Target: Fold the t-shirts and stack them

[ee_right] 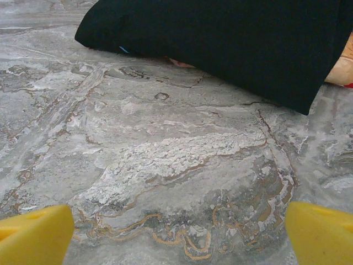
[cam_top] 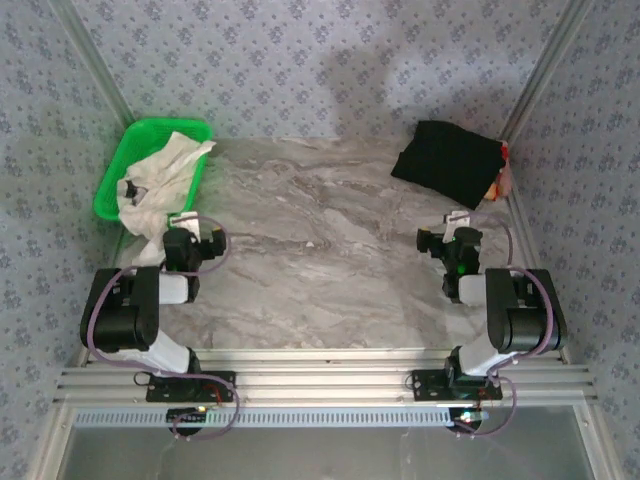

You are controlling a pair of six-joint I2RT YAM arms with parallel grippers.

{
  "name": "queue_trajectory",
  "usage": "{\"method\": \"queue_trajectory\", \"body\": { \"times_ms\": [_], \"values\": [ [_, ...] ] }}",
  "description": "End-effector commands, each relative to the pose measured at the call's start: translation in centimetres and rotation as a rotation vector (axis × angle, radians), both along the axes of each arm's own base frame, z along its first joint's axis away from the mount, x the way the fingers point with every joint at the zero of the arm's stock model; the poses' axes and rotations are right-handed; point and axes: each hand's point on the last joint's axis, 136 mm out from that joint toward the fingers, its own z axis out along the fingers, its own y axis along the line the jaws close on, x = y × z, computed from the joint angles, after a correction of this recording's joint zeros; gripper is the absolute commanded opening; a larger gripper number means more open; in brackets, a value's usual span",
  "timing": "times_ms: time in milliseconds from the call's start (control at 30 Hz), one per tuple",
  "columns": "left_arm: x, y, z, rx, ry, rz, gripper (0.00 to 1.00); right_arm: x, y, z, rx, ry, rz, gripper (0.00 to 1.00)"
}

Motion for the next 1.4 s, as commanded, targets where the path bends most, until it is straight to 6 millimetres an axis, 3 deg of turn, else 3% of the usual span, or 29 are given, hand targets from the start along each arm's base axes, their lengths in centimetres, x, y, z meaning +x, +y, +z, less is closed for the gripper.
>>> {"method": "queue_trajectory", "body": {
  "times_ms": [0, 967, 1100, 1167, 1300, 1367],
  "values": [
    [0.8, 0.1, 1.6, 0.016, -0.047, 0.000, 1.00, 0.6, 0.0, 0.9, -0.011, -0.028, 0.009, 1.00],
    [0.8, 0.1, 1.6, 0.013, -0.046, -0.003, 1.00, 0.7, 0.0, 1.0, 0.000, -0.031, 0.019, 1.00],
    [1.3, -2.7, 4.6, 0.033, 0.074, -0.128, 0.99, -0.1, 1.5, 5.3, -0.010, 0.090, 0.035, 1.00],
    [0.8, -4.0, 7.5, 0.022, 0.101, -0.134, 1.00, -1.5, 2.3, 8.2, 0.031, 0.103, 0.024, 1.00],
    [-2.1, -7.9, 15.4, -0.015, 0.043, -0.189, 1.00, -5.3, 6.3, 13.1, 0.117, 0.075, 0.143, 1.00],
    [-3.2, -7.4, 18.1, -0.113, 0.051, -0.115, 1.00, -6.8, 7.3, 14.6, 0.154, 0.094, 0.158, 1.00]
  ]
}}
